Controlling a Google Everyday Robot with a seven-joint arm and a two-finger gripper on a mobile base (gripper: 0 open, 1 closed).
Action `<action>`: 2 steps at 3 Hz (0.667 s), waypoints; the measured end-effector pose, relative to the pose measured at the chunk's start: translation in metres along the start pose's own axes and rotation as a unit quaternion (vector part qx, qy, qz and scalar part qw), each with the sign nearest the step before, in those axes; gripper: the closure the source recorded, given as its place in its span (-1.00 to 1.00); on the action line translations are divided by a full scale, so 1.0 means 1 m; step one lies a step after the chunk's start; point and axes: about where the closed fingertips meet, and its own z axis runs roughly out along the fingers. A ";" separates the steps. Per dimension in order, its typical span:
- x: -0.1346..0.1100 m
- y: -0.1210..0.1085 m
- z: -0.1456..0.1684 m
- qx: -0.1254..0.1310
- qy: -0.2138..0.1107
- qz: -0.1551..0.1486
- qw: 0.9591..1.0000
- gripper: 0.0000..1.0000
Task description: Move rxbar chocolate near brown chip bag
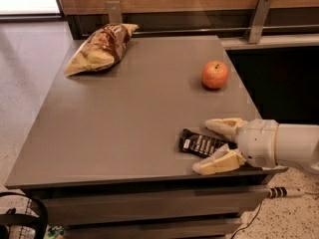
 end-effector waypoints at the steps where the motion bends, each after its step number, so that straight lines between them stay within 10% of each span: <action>1: -0.003 0.000 -0.001 0.000 0.000 0.000 1.000 0.42; 2: -0.003 0.000 -0.002 0.000 0.000 0.000 1.000 1.00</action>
Offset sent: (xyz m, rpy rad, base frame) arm 0.0000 0.0001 0.0031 0.0000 0.0000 0.0001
